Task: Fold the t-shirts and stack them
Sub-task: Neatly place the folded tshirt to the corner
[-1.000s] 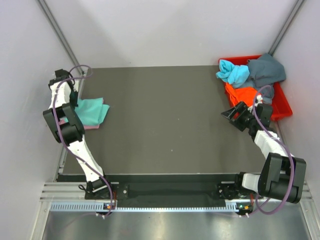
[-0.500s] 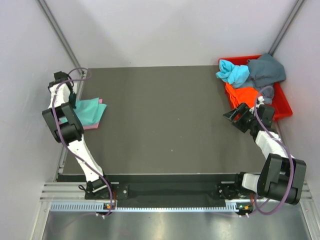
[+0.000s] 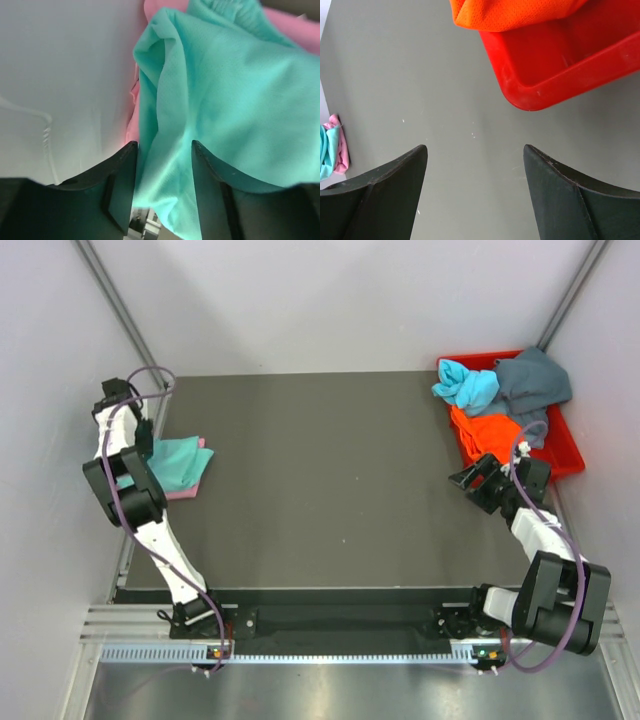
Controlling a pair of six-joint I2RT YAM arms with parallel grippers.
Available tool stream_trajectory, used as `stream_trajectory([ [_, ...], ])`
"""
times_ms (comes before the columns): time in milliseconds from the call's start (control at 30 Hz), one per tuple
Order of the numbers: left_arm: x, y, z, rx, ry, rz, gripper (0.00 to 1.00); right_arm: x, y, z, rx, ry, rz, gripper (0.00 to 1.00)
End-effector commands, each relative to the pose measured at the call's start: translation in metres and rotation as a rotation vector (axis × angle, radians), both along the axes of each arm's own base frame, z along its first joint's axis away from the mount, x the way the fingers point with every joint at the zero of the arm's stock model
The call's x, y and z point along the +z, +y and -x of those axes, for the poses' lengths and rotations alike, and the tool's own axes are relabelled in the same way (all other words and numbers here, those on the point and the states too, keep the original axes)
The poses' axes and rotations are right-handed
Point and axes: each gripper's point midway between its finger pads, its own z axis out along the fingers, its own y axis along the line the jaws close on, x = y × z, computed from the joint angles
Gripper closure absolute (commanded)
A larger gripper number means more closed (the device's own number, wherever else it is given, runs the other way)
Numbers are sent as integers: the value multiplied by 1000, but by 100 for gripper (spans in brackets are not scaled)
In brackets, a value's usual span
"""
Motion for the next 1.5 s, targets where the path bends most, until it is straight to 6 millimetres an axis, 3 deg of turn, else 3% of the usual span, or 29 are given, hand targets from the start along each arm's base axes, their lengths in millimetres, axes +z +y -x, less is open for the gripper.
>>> stream_trajectory([
  [0,69,-11,-21,11,-225,1,46,14,-6,-6,-4,-69,30,22],
  [167,124,-47,-30,-37,-381,71,46,14,-7,-5,-4,-66,33,22],
  [267,131,-78,-31,-85,-426,168,43,15,-7,-5,-1,-64,34,22],
  [333,120,-97,-28,-119,-397,235,42,16,-8,-7,-1,-67,39,22],
  [533,75,-125,-12,-135,-289,354,46,19,-9,-9,4,-71,48,22],
  [867,17,-148,0,-137,-104,493,51,13,-16,-3,-13,-60,67,22],
  [1167,13,-159,-4,-141,-76,569,53,9,-25,1,-45,-56,74,22],
  [1300,56,-159,-11,-160,-180,532,54,10,-28,-1,-50,-56,76,21],
  [1367,91,-164,-12,-190,-268,507,52,9,-31,-2,-55,-55,79,21],
  [1467,108,-187,2,-230,-285,572,51,8,-33,-2,-60,-52,84,21],
])
